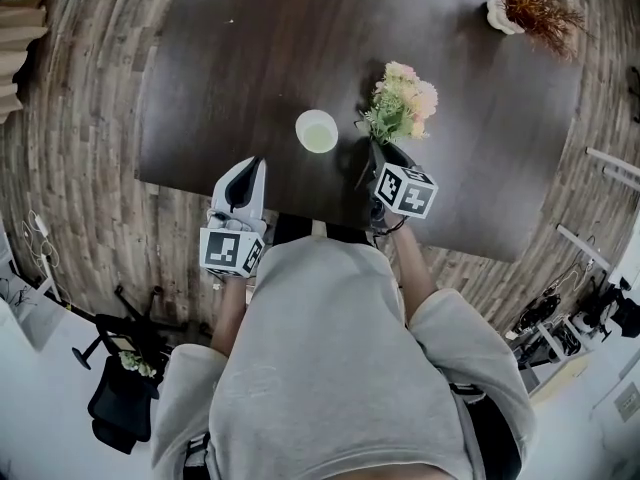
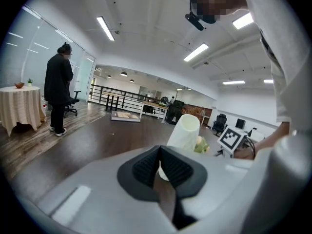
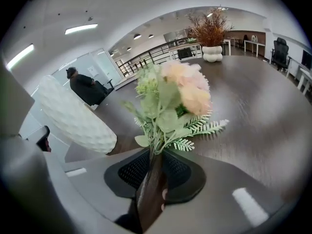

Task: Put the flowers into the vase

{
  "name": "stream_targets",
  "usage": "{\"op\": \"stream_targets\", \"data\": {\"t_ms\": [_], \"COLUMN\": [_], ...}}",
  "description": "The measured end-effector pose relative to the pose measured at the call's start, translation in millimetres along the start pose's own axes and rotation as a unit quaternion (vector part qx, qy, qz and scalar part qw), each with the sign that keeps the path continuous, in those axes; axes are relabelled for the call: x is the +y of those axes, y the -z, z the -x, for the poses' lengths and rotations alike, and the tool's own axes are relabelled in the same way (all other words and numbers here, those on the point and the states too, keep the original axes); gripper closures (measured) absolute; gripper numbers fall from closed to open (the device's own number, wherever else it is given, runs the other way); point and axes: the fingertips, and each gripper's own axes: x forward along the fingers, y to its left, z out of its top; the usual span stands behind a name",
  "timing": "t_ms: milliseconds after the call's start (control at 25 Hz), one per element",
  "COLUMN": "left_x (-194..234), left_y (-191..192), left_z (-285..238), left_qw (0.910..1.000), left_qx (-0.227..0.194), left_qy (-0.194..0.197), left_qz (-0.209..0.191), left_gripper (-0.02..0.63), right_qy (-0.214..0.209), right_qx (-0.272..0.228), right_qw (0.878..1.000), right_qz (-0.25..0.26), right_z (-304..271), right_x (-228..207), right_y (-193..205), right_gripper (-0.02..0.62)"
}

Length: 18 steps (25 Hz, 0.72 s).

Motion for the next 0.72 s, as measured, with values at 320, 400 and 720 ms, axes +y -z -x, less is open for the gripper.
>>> {"op": "stream_targets", "data": {"t_ms": [320,400,720], "left_x": [10,7,-11], "left_y": [-2,-4,-3], "left_z": [1,0,-5], "left_qw": [1.0000,1.0000,0.9987], "left_qx": [-0.002,-0.005,-0.020], "left_qy": [-0.002,0.002,0.034], "left_qz": [0.001,-0.001,-0.032], "left_gripper": [0.596,0.597,0.592], "right_qy": [-0.023,-0.031,-0.092], "right_qx": [-0.046,-0.068,-0.156], "right_qw": [0.999,0.997,0.983], "right_qz": [0.018,0.015,0.037], "right_z": [8,14,48], "right_x": [16,18,49], "right_y": [-14,-21,-68], "right_gripper": [0.561,0.561,0.561]}}
